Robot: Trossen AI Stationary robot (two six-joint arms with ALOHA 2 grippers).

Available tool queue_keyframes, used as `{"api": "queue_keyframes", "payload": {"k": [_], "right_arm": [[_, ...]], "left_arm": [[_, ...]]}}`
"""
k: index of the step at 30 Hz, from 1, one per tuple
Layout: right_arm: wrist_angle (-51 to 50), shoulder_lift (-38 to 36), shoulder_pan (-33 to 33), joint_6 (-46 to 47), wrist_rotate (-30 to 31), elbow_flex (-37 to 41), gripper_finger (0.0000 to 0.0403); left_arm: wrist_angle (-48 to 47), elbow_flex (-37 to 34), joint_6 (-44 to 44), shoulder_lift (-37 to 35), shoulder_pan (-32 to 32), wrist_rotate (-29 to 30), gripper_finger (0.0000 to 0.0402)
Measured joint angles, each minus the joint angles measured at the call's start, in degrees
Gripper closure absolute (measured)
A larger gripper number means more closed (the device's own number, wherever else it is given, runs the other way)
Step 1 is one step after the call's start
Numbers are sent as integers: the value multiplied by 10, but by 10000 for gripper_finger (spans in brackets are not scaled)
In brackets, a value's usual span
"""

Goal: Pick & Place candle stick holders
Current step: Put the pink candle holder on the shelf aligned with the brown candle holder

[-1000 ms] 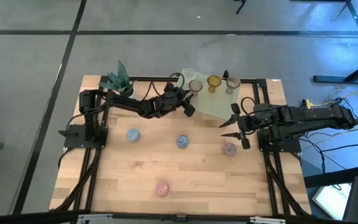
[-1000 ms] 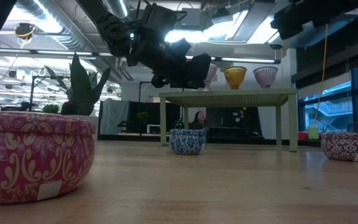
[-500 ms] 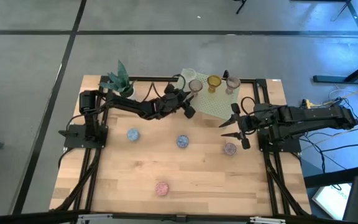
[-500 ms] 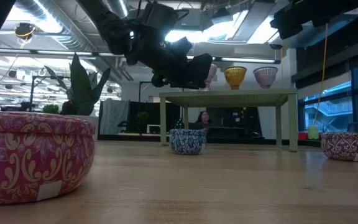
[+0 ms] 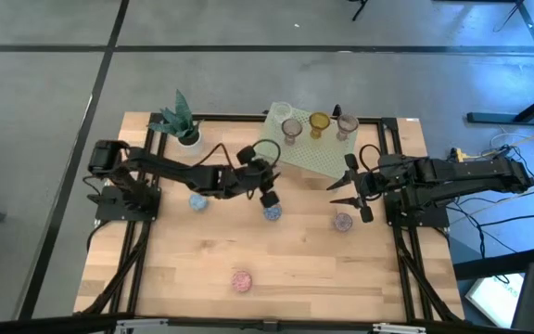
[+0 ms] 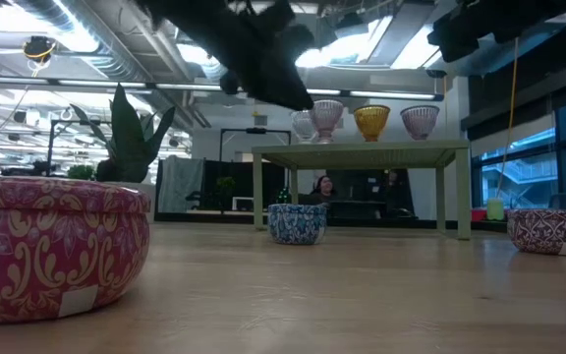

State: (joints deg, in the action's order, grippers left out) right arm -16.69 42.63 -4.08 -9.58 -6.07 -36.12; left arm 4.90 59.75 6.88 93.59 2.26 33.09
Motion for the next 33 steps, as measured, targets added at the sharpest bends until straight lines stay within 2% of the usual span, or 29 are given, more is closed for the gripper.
{"api": "queue_keyframes", "payload": {"k": [5, 9, 14, 23, 30, 33], "right_arm": [[0, 0, 0, 1, 0, 0, 230], [1, 0, 0, 1, 0, 0, 230], [15, 5, 0, 4, 0, 0, 230], [24, 41, 0, 3, 0, 0, 230], [23, 45, 0, 1, 0, 0, 230], [23, 45, 0, 1, 0, 0, 230]], "left_arm": [[1, 0, -5, -27, 3, -17, 288], [5, 0, 57, -25, -37, -47, 288], [22, 0, 20, 22, -78, -29, 288], [211, 1, -41, 113, -127, -68, 288], [216, 1, -31, 123, -160, -79, 288], [218, 1, -13, 123, -176, -116, 288]]}}
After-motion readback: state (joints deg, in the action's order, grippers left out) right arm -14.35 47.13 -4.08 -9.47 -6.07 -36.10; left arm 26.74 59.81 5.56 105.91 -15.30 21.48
